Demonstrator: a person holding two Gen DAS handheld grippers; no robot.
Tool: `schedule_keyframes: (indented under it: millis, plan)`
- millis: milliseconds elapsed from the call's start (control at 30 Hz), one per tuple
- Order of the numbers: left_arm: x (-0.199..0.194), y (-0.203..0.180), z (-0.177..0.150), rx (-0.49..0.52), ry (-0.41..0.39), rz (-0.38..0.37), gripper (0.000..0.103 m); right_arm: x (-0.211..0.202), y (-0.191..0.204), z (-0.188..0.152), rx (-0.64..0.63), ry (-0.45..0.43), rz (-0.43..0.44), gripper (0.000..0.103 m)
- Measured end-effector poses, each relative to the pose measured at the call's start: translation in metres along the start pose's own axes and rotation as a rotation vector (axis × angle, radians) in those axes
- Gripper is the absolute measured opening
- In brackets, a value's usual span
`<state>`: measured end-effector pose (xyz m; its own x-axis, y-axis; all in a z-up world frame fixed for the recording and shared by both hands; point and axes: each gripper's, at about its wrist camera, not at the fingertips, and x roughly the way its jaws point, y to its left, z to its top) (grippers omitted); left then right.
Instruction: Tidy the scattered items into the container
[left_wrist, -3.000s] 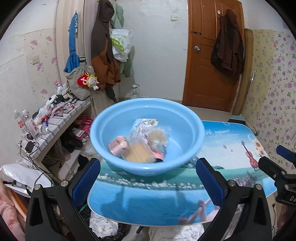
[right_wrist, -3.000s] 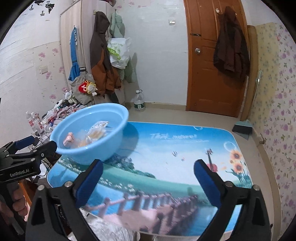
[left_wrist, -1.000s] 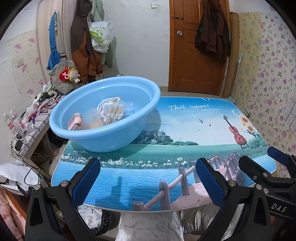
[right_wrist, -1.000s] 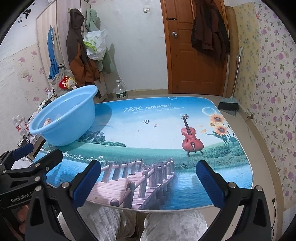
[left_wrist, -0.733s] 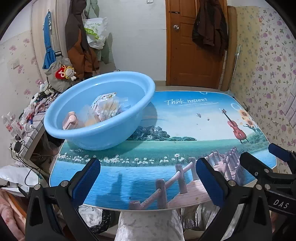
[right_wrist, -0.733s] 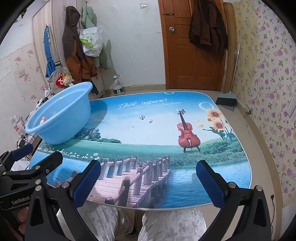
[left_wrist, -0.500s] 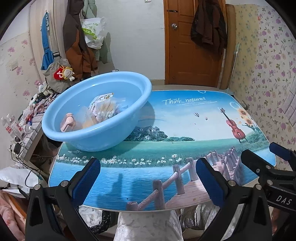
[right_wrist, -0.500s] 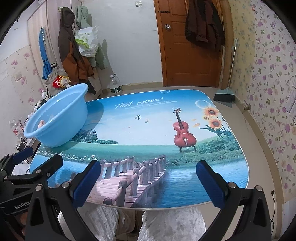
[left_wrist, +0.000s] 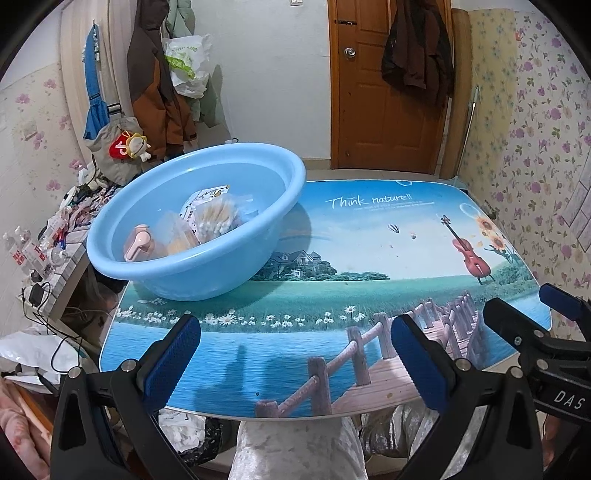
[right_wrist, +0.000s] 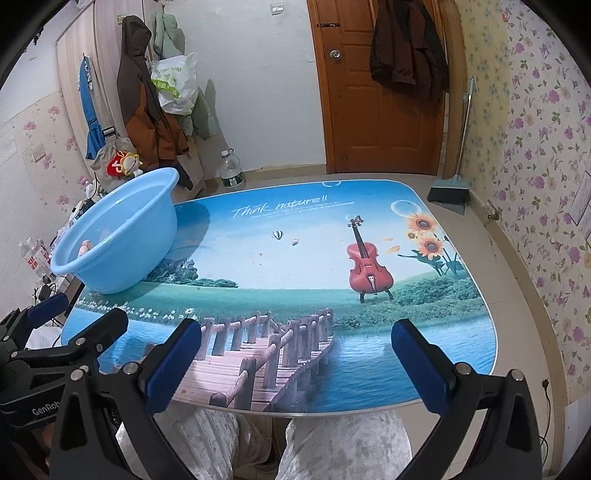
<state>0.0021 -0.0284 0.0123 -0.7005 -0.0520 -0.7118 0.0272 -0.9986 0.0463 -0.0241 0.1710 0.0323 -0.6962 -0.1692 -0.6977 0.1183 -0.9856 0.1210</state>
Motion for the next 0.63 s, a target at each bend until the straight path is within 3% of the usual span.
schedule_keyframes:
  millis: [633]
  plan:
    - [-0.0091, 0.0008, -0.0004, -0.001, -0.028, 0.003, 0.103, -0.0060, 0.0030, -0.0006, -0.005, -0.012, 0.005, 0.103]
